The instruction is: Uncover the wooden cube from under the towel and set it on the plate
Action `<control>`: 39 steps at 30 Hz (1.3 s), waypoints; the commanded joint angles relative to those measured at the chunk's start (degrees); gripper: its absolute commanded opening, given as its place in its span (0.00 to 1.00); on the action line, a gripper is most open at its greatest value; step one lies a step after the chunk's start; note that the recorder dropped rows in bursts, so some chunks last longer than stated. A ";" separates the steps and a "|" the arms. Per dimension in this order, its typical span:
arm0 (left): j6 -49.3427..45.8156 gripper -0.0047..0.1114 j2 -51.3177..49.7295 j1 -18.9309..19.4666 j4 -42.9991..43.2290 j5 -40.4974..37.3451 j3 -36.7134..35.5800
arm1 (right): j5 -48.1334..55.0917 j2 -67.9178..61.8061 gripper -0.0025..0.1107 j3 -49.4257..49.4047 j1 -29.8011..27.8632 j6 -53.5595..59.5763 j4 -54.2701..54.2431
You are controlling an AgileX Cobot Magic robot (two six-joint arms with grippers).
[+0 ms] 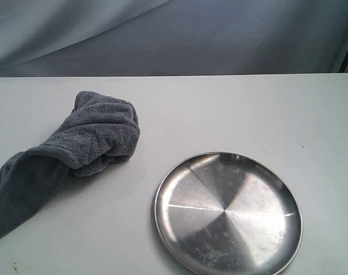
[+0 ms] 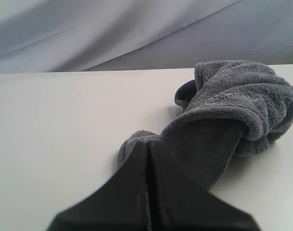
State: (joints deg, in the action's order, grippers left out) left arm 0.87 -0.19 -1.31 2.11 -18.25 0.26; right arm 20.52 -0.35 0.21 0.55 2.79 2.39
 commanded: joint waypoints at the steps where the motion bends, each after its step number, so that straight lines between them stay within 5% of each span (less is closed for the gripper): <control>1: 0.26 0.04 0.19 -0.29 0.15 0.45 -0.26 | -0.53 0.35 0.02 -0.21 0.11 0.19 -0.27; 27: 0.26 0.04 0.19 -0.29 0.15 0.45 -0.26 | -0.53 0.35 0.02 -0.21 0.11 0.19 -0.27; 31: -4.14 0.04 0.19 -0.29 8.96 2.21 -0.26 | -0.53 0.35 0.02 -0.21 0.11 0.19 -0.27; 37: 0.61 0.04 0.19 -0.29 -15.74 14.69 -0.26 | -0.53 0.35 0.02 -0.21 0.11 0.19 -0.27; 39: 0.61 0.04 0.19 -0.29 -15.74 18.93 -0.26 | -0.53 0.35 0.02 -0.21 0.11 0.19 -0.27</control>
State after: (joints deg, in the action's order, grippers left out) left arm 0.66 -0.19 -1.31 -10.42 -5.87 0.26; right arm 20.52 -0.35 0.21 0.55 2.79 2.39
